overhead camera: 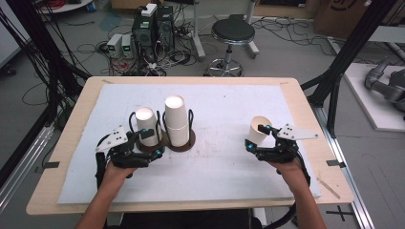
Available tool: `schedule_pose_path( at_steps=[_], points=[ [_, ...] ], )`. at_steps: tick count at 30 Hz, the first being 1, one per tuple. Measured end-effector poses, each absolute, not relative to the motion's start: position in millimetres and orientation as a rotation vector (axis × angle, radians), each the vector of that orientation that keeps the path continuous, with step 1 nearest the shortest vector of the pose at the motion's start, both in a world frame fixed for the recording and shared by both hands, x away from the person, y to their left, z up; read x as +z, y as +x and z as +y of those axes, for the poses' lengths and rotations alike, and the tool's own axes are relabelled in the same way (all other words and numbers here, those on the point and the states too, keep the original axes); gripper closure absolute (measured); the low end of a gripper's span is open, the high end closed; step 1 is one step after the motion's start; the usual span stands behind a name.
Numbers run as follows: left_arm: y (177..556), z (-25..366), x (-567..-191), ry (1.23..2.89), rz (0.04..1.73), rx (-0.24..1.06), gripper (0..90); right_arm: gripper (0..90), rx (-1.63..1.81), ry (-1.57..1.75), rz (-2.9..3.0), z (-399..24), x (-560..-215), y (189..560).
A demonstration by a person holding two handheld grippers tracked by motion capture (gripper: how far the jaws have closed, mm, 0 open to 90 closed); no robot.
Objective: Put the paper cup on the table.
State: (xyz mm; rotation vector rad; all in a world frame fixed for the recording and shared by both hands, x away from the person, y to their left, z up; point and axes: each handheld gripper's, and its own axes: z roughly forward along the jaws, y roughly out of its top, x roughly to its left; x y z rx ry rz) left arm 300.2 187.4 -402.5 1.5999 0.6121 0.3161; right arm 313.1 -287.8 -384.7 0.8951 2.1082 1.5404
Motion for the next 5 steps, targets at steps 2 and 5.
schedule_pose_path(
  at_steps=[2, 5],
  points=[
    [301.1, 187.2, -402.7, 1.602, 0.613, 0.315, 21.7, 20.3, 1.536, 0.890, 2.107, -288.5, -385.0, 314.0],
    [302.1, 186.8, -403.1, 1.602, 0.615, 0.315, 21.7, 20.3, 1.532, 0.897, 2.108, -290.0, -385.6, 314.3]
  ],
)
